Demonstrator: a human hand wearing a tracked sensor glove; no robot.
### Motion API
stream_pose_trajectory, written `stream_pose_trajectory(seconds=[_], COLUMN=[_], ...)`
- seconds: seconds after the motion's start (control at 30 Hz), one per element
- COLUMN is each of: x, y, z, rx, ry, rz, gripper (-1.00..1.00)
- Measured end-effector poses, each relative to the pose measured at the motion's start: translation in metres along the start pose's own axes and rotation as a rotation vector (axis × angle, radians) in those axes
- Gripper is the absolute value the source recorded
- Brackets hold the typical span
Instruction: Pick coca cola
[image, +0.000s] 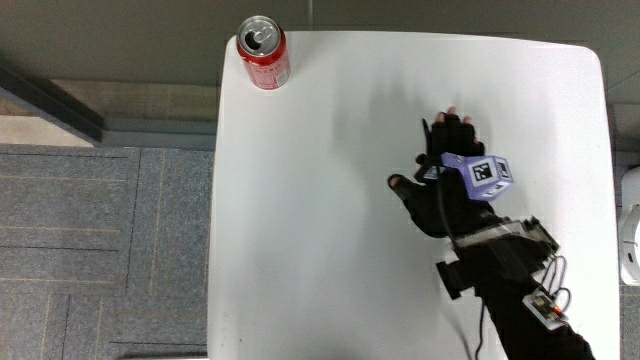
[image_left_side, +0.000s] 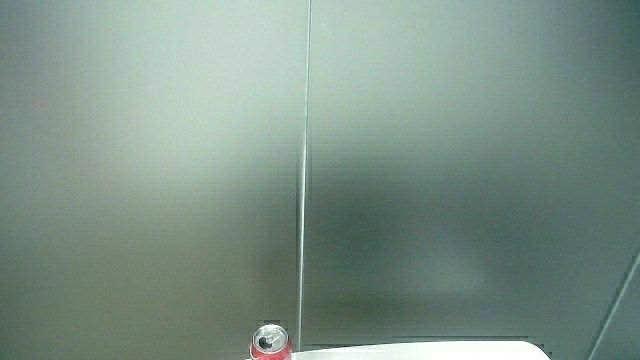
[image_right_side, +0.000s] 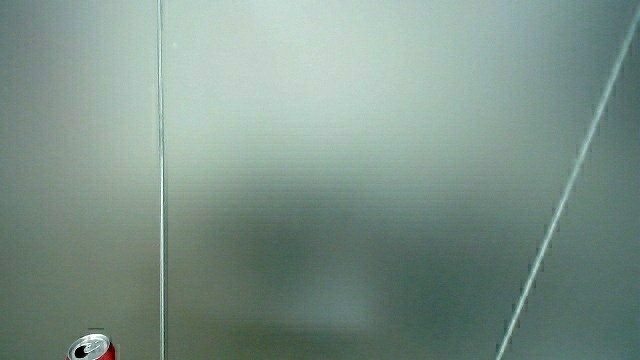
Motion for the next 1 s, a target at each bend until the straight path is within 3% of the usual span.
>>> stream_pose_trajectory(seconds=[0.1,0.17,0.2,0.3,0.37,0.4,0.7,0.73,0.77,0.8,0.9,0.97,1.0], x=[-0.011,-0.005,-0.003,-0.018,-0.020,-0.024,-0.034,-0.050,-0.045,-0.045,-0.050,-0.055,-0.055], y=[0.006,0.015,0.019,0.020,0.026,0.028,0.064,0.059,0.066,0.071,0.078,0.080,0.081], z=[-0.006,-0.012,-0.017,-0.023,-0.026,-0.028,-0.041,-0.040,-0.043,-0.045,-0.048,-0.048,-0.048], rx=[-0.013,-0.012,-0.036,-0.027,-0.023,-0.020,-0.022,-0.032,-0.023,-0.023,-0.029,-0.018,-0.029], ry=[0.040,0.058,0.125,0.101,0.097,0.164,0.243,0.317,0.304,0.317,0.307,0.298,0.287], rz=[0.005,0.090,0.078,-0.016,0.015,0.025,0.081,0.075,0.099,0.158,0.157,0.225,0.212], gripper=[0.00,0.00,0.00,0.00,0.00,0.00,0.00,0.00,0.00,0.00,0.00,0.00,0.00])
